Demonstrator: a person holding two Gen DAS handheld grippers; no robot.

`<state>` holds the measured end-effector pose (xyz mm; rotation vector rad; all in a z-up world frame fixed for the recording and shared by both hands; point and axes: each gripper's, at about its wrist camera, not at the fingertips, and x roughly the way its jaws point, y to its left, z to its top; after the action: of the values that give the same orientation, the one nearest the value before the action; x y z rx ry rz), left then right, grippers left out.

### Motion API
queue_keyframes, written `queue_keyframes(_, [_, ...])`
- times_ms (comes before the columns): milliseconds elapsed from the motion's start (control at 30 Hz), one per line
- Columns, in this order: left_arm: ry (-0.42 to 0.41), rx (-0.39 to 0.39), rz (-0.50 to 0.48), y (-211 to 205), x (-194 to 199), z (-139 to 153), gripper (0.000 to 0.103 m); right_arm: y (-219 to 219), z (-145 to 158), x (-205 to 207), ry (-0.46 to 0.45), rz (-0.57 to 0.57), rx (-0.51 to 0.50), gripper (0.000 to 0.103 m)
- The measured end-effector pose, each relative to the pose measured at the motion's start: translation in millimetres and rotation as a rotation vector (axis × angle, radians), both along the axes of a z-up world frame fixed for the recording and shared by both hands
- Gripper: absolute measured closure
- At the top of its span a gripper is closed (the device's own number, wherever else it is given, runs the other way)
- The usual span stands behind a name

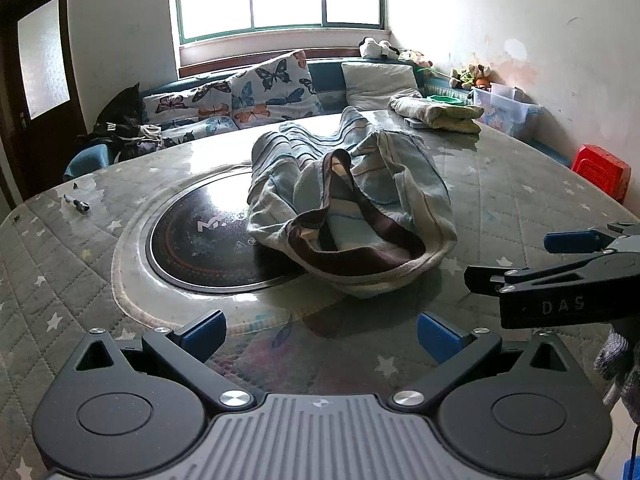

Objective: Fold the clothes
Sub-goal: 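Move both grippers toward the crumpled striped garment on the table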

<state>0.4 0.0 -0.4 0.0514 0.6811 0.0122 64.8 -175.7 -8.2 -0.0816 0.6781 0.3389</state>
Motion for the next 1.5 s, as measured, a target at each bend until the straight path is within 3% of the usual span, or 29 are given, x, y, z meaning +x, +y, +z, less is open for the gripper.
queue_keyframes(767, [0.066,-0.003,0.008,3,15,-10,0.0,8,-11,9,0.051,0.012,-0.005,0.0])
queue_keyframes(1500, [0.052,-0.012,0.004,10,37,1,0.0,21,-6,30,0.047,0.047,-0.006,0.0])
